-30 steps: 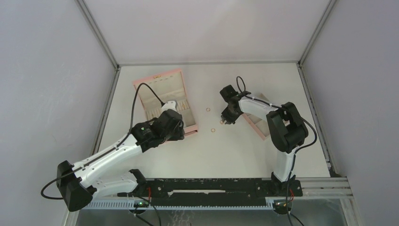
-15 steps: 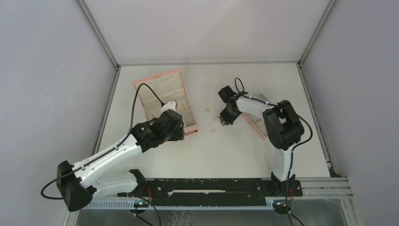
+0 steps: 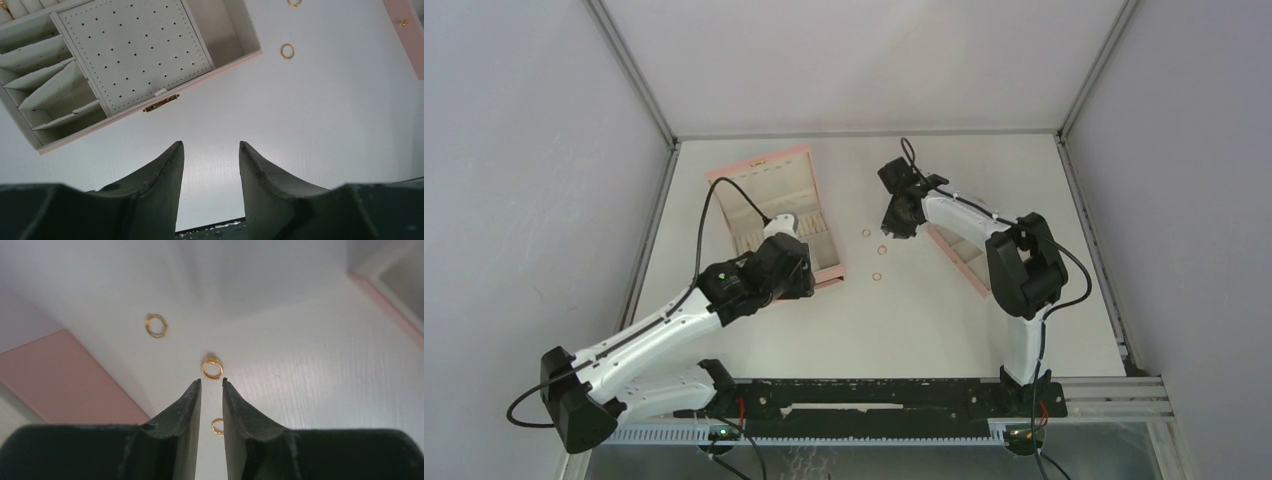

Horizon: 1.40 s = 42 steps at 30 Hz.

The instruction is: Organize the mixed jewelry

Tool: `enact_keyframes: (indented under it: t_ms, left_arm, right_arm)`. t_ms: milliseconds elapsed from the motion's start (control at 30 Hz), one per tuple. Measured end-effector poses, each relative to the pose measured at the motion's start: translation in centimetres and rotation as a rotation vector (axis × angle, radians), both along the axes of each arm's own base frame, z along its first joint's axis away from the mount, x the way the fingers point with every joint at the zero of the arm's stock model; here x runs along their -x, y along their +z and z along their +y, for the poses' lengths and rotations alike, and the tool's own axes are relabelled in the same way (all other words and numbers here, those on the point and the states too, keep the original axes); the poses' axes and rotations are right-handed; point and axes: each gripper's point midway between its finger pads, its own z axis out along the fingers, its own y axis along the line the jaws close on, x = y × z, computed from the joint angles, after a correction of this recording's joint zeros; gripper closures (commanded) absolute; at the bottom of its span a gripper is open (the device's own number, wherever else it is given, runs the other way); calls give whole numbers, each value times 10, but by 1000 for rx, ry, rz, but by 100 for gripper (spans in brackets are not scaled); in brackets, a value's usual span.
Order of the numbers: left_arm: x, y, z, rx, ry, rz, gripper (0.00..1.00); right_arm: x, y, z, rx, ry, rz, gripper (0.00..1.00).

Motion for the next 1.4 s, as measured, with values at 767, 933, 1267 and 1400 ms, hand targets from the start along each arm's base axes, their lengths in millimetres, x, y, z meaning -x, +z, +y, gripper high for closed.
enact_keyframes:
  t_ms: [767,933,1267,1400]
  left_arm:
    - [4,1,11,-4,22,-14,49]
    - [4,1,11,-3,23,-14,49]
    - [5,1,11,-3,22,-14,50]
    - [5,1,11,-4,22,-13,50]
  right_arm:
    - [-1,-22,14,66,822,-37,66]
    - [2,-34,12,91,839,-10,66]
    - [-9,-27,19,85,843,-44,69]
    - [-11,-32,20,87,847,-37,71]
